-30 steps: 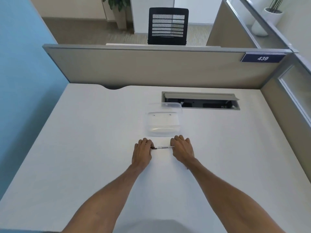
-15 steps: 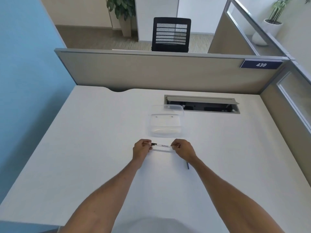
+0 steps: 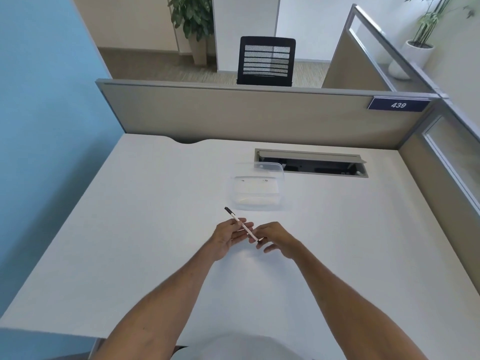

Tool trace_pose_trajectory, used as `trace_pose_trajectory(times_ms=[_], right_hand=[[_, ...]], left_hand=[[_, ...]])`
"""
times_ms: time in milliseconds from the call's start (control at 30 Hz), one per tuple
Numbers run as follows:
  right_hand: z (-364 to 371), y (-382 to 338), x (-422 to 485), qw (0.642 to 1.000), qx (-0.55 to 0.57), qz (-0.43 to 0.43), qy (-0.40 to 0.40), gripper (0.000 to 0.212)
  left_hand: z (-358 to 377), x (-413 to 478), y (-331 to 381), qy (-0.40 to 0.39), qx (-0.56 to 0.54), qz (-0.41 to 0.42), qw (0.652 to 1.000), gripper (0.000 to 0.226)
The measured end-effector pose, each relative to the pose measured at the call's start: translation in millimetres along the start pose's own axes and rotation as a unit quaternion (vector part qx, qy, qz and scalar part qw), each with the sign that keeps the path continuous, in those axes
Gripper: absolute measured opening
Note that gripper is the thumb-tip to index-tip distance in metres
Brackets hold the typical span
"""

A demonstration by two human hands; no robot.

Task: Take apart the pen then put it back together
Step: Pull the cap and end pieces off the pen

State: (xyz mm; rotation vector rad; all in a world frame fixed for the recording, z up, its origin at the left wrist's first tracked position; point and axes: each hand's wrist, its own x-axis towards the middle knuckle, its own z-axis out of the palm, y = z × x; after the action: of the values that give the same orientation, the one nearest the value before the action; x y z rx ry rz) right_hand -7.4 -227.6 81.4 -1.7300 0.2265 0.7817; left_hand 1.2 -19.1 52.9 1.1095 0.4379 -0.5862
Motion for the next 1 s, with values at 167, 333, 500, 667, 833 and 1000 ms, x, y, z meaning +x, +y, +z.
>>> trace_pose_trajectory(times_ms=[167,333,500,667,833,1000], right_hand=[[2,6,-1,0.995,0.051,0.062,-0.060,0.044],[5,5,-2,0.983,0.081,0.077,-0.147,0.049],[12,-3,-2,0.976,0.115,0.051,-0.175,0.049],[17,-11,1,0.980,0.109,0.011,-0.164,0.036],[20,-8,5,0.991,0.084,-0.032,-0.103,0.030],[22,-3,6,0.996,0.028,-0.067,-0.041,0.032]], left_hand=[[-1,-3,13,-0.003,-0.012,0.019,1.000,0.019],[-4,-10,29,-0.056,-0.001,-0.004,0.998,0.012],[-6,-9,43,-0.064,-0.012,-0.001,0.998,0.013],[0,-8,44,-0.019,-0.048,0.024,0.998,0.013],[1,-5,45,0.014,-0.067,0.043,0.997,0.013],[11,-1,41,0.058,-0.029,0.066,0.996,0.014]])
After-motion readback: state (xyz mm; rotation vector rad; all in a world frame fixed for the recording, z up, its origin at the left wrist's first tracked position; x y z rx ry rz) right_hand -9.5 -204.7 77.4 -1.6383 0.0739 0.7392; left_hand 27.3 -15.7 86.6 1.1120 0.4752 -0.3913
